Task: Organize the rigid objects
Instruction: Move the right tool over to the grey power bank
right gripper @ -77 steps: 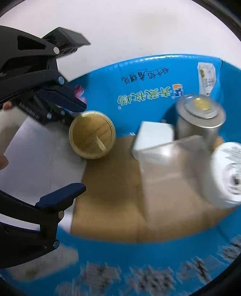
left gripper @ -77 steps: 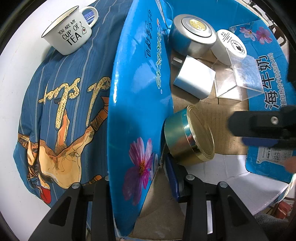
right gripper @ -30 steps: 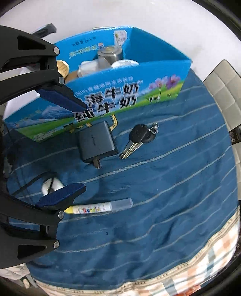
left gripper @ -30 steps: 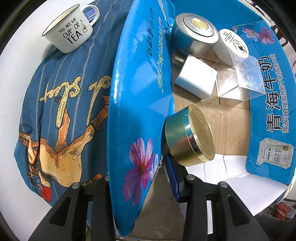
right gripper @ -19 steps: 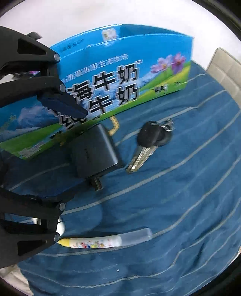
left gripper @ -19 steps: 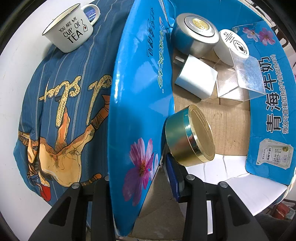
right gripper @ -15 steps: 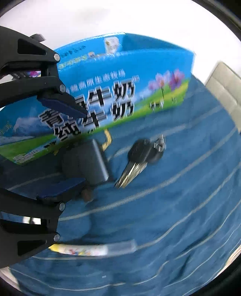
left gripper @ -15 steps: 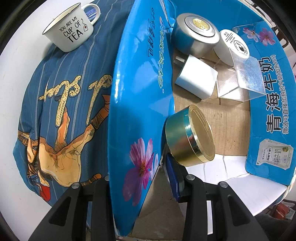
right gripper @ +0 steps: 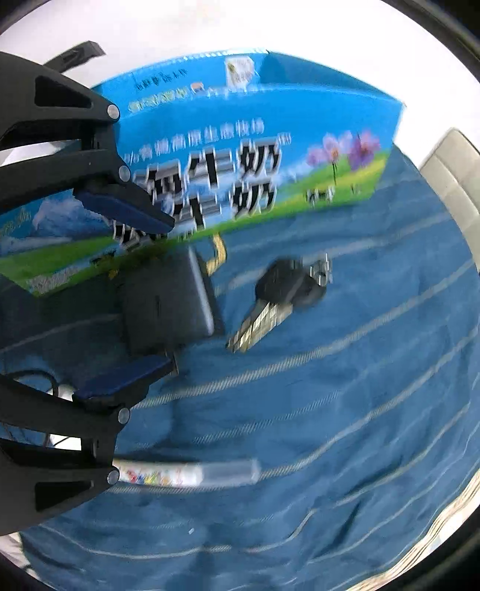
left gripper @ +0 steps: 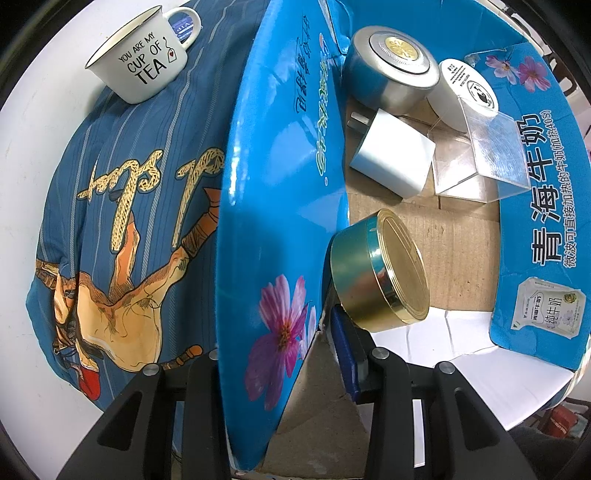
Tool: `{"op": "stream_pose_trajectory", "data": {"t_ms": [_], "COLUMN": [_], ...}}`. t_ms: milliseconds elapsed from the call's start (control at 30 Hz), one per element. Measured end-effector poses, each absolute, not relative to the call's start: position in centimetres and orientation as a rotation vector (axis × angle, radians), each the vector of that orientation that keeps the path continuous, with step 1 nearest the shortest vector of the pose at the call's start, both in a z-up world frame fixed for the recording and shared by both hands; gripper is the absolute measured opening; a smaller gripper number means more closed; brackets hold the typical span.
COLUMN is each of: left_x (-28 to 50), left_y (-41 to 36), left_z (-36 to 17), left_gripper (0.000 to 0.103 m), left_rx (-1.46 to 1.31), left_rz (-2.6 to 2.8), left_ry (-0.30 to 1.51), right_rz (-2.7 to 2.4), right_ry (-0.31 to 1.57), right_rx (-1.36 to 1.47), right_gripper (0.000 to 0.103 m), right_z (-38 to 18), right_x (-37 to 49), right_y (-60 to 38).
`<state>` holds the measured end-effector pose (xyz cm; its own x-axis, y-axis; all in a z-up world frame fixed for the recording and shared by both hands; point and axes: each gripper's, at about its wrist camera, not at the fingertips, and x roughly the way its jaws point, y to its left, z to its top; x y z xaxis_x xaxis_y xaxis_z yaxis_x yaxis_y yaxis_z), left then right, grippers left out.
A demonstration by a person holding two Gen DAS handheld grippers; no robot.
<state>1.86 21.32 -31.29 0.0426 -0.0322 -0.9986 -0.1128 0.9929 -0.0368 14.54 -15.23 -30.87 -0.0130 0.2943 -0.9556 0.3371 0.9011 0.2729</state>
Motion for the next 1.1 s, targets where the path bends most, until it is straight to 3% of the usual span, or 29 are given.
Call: {"op": "stream_pose_trajectory", "data": {"t_ms": [133,500,633,833,900,967,1100], "left_x": [1.9,2.1,2.1,2.0,2.1,2.0,2.0], "left_y": [21.3,21.0,20.8,20.8,20.7,20.8,20.8], "left_z": [-31.4,-31.5,-31.5,-31.5,-31.4,-31.5,-31.5], "left_gripper": [0.035,0.035,0.035,0.035,0.035,0.035,0.036], "left_rx": [-0.117,-0.114,-0.116,-0.116,-0.117,-0.117,-0.114], "left_rz": [0.062,0.069,0.07,0.068,0.07,0.07,0.068], "left_ry": [1.528,1.531,1.532,1.531,1.53,1.53,1.531], "right_rz": [0.053,-0.014,-0.039,0.04,0.075,0.099,0.114], "right_ry": [1.638,1.568,1.543,1.645,1.618,1.6,1.613], "right_rx": [0.74,0.894,0.837,0.529,0.464,0.422,0.394], "right_gripper": [0.071,0.072,0.071,0.068,0.069,0.076,0.076], "right_z": [-33.1,-35.2,-33.7,-31.3,-29.8,-28.8,-29.8], "right_x": [13.0,11.8,11.7,12.7,13.2,13.6,14.8], "right_y": [-15.9,-16.4,-18.2,-17.2,-16.8,-16.2,-14.4]}}
